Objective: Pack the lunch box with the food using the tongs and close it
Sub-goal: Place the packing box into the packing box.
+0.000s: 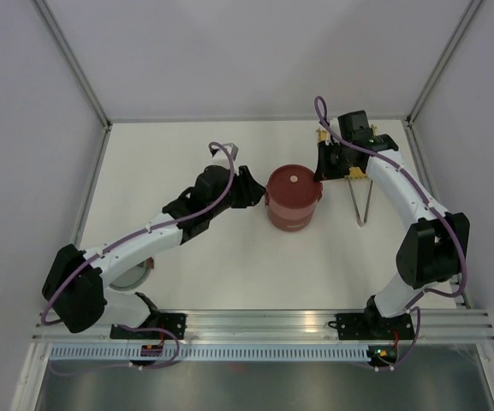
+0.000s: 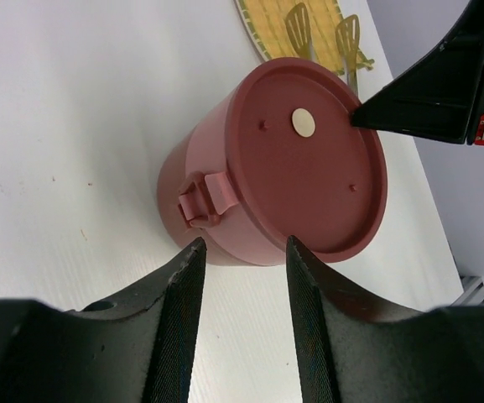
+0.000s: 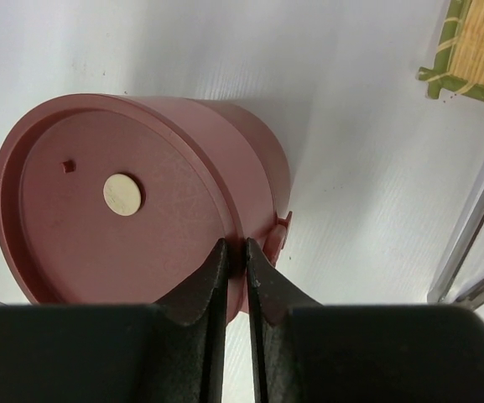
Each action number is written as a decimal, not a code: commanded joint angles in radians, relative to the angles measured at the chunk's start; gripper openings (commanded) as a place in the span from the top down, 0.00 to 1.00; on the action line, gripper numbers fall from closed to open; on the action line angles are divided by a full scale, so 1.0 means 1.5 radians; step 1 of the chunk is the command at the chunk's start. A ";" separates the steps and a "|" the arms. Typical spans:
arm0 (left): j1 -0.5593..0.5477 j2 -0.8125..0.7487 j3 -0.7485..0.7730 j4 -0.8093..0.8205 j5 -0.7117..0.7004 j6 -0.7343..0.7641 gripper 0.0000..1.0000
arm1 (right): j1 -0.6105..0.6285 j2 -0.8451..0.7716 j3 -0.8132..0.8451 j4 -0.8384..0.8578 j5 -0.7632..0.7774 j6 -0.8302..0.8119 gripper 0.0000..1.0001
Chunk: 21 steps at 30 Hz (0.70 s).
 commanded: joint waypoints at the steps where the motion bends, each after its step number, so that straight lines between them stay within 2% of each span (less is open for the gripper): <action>1: 0.002 0.019 0.037 -0.014 0.008 -0.030 0.51 | 0.014 0.022 0.017 -0.008 -0.002 -0.019 0.82; 5: 0.016 0.046 0.043 -0.035 -0.019 -0.087 0.52 | 0.015 0.021 0.016 -0.003 0.002 -0.035 0.77; 8: 0.057 0.054 0.034 -0.038 -0.034 -0.134 0.53 | 0.014 0.022 0.035 -0.005 0.006 -0.033 0.67; 9: 0.073 0.061 0.027 -0.034 -0.012 -0.145 0.55 | 0.014 0.021 0.046 -0.004 0.006 -0.031 0.59; 13: 0.133 0.086 0.005 0.039 0.064 -0.170 0.57 | 0.014 0.014 0.089 -0.011 -0.001 -0.006 0.46; 17: 0.145 0.117 0.012 0.097 0.169 -0.140 0.57 | 0.015 0.013 0.150 -0.050 0.007 0.016 0.41; 21: 0.146 0.149 0.043 0.091 0.213 -0.112 0.56 | 0.023 0.019 0.212 -0.100 0.026 0.011 0.38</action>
